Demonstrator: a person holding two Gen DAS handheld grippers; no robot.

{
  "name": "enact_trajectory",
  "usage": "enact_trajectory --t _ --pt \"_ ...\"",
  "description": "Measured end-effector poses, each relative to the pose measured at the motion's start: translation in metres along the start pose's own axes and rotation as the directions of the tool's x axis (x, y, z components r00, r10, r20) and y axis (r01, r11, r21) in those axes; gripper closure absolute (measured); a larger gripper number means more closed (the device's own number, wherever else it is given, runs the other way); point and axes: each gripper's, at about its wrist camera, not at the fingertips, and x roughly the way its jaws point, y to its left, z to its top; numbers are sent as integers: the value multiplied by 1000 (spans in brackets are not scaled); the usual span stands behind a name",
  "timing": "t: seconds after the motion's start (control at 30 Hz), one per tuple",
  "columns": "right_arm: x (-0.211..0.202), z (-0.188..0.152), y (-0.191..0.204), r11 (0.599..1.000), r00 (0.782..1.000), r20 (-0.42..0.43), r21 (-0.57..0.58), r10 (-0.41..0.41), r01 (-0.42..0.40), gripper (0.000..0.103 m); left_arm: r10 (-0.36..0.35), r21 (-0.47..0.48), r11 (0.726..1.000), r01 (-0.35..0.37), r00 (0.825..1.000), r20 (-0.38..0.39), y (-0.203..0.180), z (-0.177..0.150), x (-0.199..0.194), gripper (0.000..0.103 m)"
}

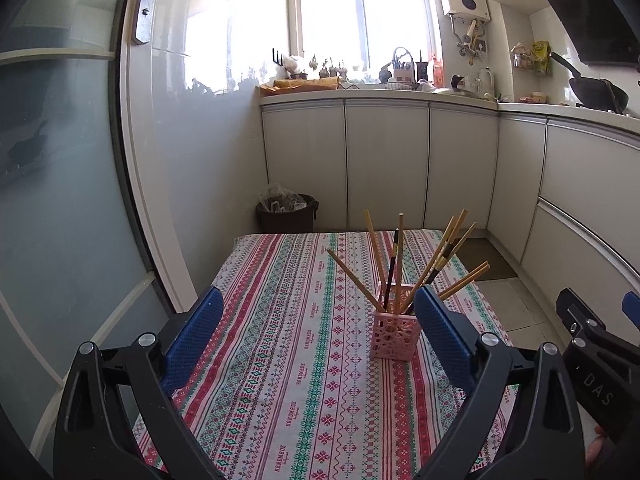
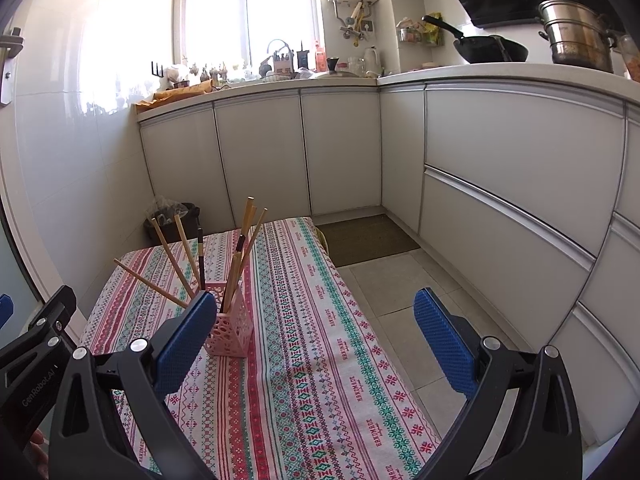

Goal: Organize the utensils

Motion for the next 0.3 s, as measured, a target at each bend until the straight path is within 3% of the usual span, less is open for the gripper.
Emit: enact_trajectory --t 0.3 --pt "1 1 0 1000 1000 -2 4 5 -5 7 10 -5 1000 -11 1000 -23 1 -1 5 7"
